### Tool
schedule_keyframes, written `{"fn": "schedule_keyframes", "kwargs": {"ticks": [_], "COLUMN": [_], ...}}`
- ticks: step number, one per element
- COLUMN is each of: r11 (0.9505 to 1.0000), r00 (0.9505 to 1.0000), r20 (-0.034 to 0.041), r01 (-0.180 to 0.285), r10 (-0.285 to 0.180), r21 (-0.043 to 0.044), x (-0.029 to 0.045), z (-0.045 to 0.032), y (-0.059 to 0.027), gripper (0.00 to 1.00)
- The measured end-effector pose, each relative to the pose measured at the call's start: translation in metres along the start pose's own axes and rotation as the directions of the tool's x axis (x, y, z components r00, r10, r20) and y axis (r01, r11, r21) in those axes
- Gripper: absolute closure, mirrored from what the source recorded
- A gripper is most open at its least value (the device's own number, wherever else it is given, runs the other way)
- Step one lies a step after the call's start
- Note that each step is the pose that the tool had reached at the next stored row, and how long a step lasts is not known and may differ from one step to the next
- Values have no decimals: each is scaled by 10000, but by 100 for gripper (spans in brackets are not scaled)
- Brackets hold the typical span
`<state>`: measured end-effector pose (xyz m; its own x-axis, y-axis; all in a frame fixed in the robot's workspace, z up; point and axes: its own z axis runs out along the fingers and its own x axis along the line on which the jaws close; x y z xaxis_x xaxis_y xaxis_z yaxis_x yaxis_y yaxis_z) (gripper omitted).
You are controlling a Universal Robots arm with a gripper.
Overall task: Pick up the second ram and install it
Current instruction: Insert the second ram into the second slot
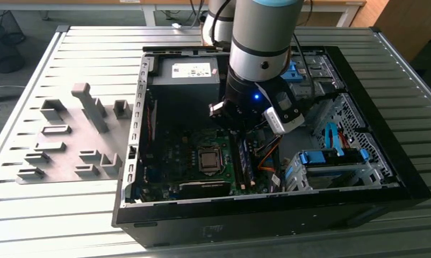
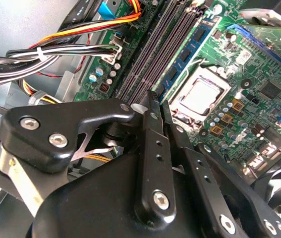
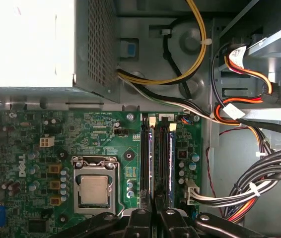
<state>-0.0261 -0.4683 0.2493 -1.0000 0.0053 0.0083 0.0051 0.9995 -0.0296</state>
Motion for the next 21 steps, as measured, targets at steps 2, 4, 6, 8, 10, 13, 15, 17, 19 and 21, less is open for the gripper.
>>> {"fn": "schedule_keyframes", "kwargs": {"ticks": [2,4,6,8,10,13,15,17,19,21], "r11": [10000,10000,10000,10000,10000,10000,10000,10000,10000,10000], "r00": [10000,10000,10000,10000,10000,10000,10000,10000,10000,10000], "r20": [0,1,1,1,0,0,0,0,0,-1], "r01": [0,-2,0,-3,-2,12,17,18,18,18], "r10": [0,2,0,3,2,-12,-17,-18,-18,-18], "r21": [0,-2,-1,-2,0,-11,-13,-13,-12,-10], "x": [0,0,0,0,-1,-1,-1,-2,-2,-2], "z": [2,10,18,39,73,126,163,191,201,201], "y": [0,-5,-15,-19,-19,-19,-18,-17,-17,-17], "gripper": [86,86,86,86,86,86,86,86,86,86]}}
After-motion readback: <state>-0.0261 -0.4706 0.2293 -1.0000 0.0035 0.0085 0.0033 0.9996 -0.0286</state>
